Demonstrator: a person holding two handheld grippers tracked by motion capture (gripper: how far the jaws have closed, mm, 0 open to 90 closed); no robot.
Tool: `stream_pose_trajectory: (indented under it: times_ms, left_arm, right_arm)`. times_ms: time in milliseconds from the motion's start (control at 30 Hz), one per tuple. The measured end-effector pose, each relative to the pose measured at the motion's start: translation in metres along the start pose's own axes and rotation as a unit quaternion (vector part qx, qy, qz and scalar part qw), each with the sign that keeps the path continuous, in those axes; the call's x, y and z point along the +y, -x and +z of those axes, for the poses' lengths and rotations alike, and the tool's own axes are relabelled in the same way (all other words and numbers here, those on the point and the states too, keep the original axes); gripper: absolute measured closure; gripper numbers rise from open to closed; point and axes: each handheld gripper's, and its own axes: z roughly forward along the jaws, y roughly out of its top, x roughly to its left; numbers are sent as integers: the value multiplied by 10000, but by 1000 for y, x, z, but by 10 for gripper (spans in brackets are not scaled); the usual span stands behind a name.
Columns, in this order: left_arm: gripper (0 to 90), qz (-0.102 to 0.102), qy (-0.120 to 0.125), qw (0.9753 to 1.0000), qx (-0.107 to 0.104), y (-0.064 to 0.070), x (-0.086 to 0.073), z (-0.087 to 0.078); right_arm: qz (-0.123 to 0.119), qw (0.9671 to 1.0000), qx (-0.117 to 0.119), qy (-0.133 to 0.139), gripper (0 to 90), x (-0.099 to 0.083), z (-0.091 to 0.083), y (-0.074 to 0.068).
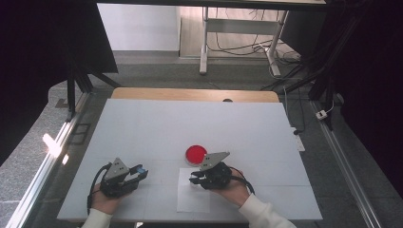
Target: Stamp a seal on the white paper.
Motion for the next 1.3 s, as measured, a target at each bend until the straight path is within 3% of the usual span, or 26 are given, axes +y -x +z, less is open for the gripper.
stream_pose_trajectory:
  times_ms: [1300]
  left_arm:
    - [644,14,-8,10000,-3,0,0,0]
  right_arm:
    - [-94,9999,-7,-112,754,-3,7,-1]
